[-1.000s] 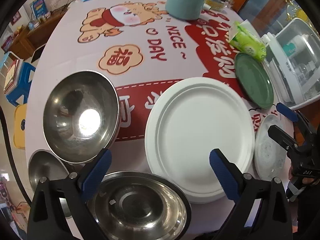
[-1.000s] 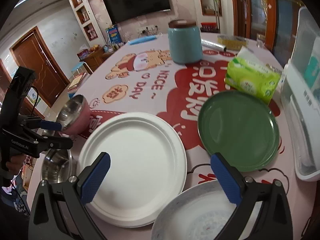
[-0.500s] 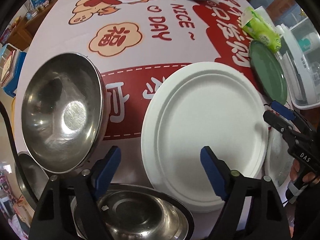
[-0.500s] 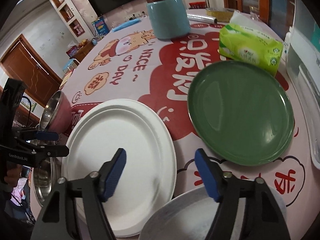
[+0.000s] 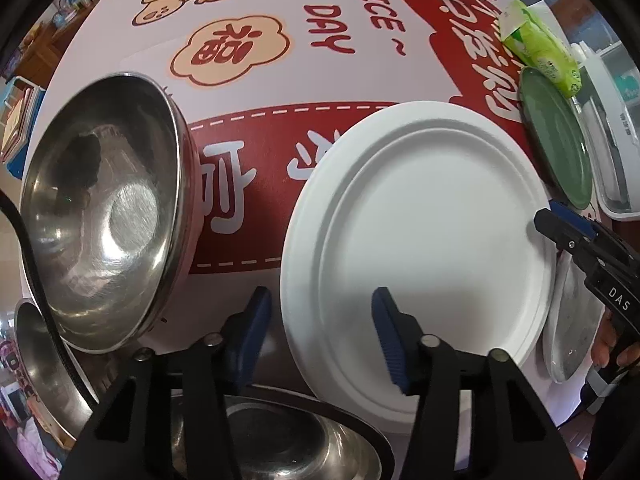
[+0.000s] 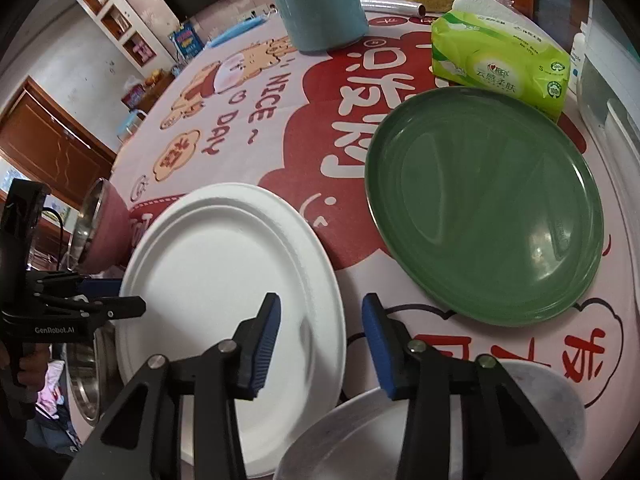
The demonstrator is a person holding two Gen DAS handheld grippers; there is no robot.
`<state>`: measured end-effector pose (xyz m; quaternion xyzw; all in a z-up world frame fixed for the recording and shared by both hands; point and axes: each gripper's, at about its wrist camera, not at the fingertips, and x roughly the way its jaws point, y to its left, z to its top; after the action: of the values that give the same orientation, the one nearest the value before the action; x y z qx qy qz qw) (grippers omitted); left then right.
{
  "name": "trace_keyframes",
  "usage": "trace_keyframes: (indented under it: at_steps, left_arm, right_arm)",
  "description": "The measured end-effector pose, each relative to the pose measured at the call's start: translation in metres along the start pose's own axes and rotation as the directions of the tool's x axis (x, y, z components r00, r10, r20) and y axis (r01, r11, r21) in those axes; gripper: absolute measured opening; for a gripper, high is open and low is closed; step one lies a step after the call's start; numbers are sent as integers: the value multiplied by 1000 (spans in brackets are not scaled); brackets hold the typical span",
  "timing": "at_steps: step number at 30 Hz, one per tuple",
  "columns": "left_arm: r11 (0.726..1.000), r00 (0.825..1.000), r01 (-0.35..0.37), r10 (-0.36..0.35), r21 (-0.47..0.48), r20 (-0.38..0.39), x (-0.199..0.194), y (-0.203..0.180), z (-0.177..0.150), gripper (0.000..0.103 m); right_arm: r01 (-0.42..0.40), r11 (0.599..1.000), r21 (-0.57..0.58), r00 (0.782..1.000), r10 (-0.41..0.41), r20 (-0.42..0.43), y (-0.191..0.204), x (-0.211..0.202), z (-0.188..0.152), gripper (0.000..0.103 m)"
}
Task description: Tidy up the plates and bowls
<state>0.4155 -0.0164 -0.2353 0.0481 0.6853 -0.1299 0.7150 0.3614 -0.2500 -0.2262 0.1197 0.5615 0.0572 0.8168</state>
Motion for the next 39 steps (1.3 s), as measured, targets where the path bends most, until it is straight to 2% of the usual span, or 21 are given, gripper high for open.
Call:
trace_keyframes:
  at_steps: [5, 10, 11, 15, 21, 30, 39]
  left_arm:
    - [1000, 1000, -6, 6, 6, -5, 4, 2, -1, 40]
    - [1000, 1000, -22, 22, 18, -5, 6, -2, 0, 40]
    - [999, 1000, -24, 25, 20, -6, 6, -4, 0, 40]
    - [999, 1000, -28, 28, 28, -2, 7, -7, 0, 38]
    - [999, 999, -31, 31, 15, 9, 10, -14, 2, 37]
    - [999, 998, -51, 51, -3, 49, -12, -13, -3, 37]
    - [998, 992, -60, 62, -19, 109, -40, -15, -5, 37]
  right_arm:
    - [39, 999, -37, 998, -41, -46, 7, 6, 2, 34]
    - [60, 997, -40, 995, -63, -77, 10, 7, 3, 33]
    - [56, 998, -40, 995, -59, -86, 10, 8, 3, 28]
    - [58, 998, -28, 994, -60, -89, 9, 8, 2, 23]
    - [51, 999, 10, 994, -50, -93, 7, 6, 1, 22]
    - [33, 998, 57, 997, -28, -72, 10, -9, -2, 22]
    - [16, 998, 56, 1000, -16, -7, 22, -38, -3, 23]
